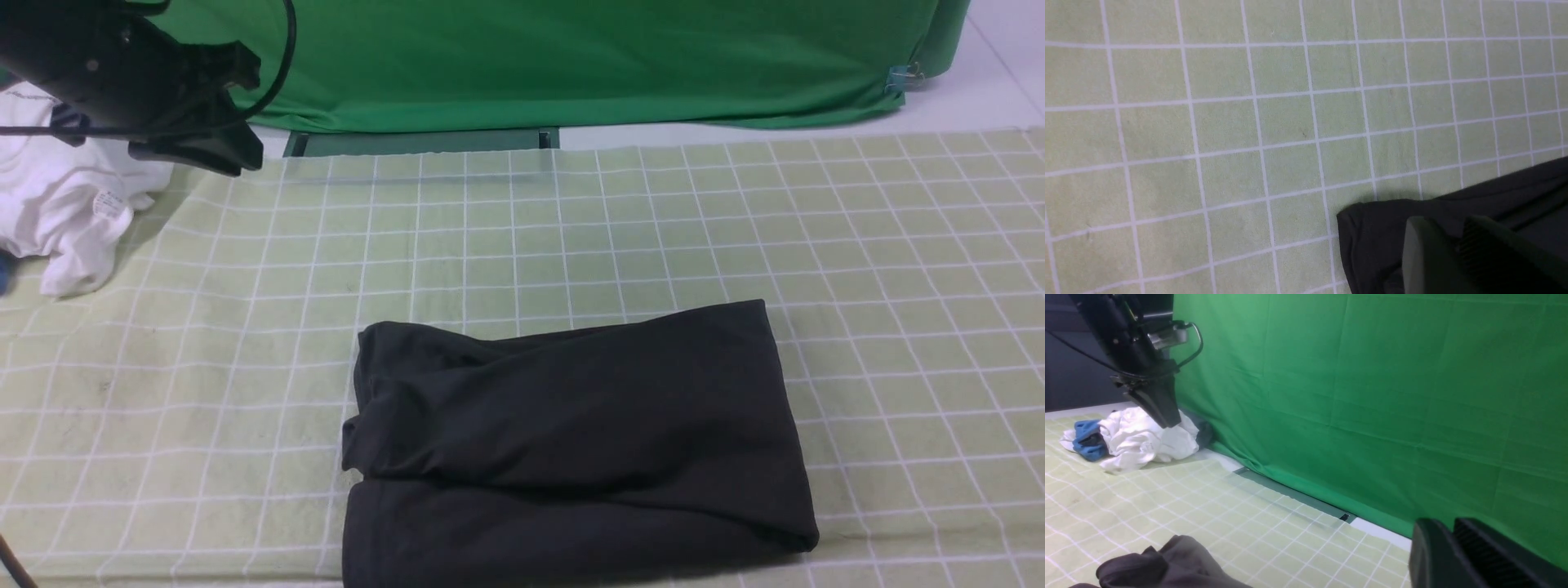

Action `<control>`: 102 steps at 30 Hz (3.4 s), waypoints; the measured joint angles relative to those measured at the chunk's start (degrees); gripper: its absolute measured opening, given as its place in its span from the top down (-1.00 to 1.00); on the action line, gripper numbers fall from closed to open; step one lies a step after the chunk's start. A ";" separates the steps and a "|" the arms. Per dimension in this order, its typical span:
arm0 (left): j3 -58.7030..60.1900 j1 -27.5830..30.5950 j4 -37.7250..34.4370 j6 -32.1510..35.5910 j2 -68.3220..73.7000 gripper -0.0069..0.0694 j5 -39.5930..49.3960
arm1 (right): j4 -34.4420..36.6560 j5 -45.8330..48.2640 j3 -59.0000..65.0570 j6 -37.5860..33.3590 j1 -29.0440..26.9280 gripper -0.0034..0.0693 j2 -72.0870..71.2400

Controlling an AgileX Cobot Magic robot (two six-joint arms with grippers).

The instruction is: Fold a long-sleeved shirt over a green coffee tablecloth.

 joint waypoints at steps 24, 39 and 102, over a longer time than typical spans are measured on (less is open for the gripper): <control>0.00 0.04 4.51 0.00 0.00 0.43 -1.03 | -0.05 0.09 26.89 0.00 -32.12 0.53 -13.81; 0.00 0.04 5.14 0.00 0.00 0.39 -1.00 | -0.05 2.61 27.38 0.00 -32.58 0.45 -16.14; 45.46 0.04 1.55 -0.14 -87.82 0.61 -2.22 | -0.05 2.61 27.38 0.06 -30.25 0.25 -16.14</control>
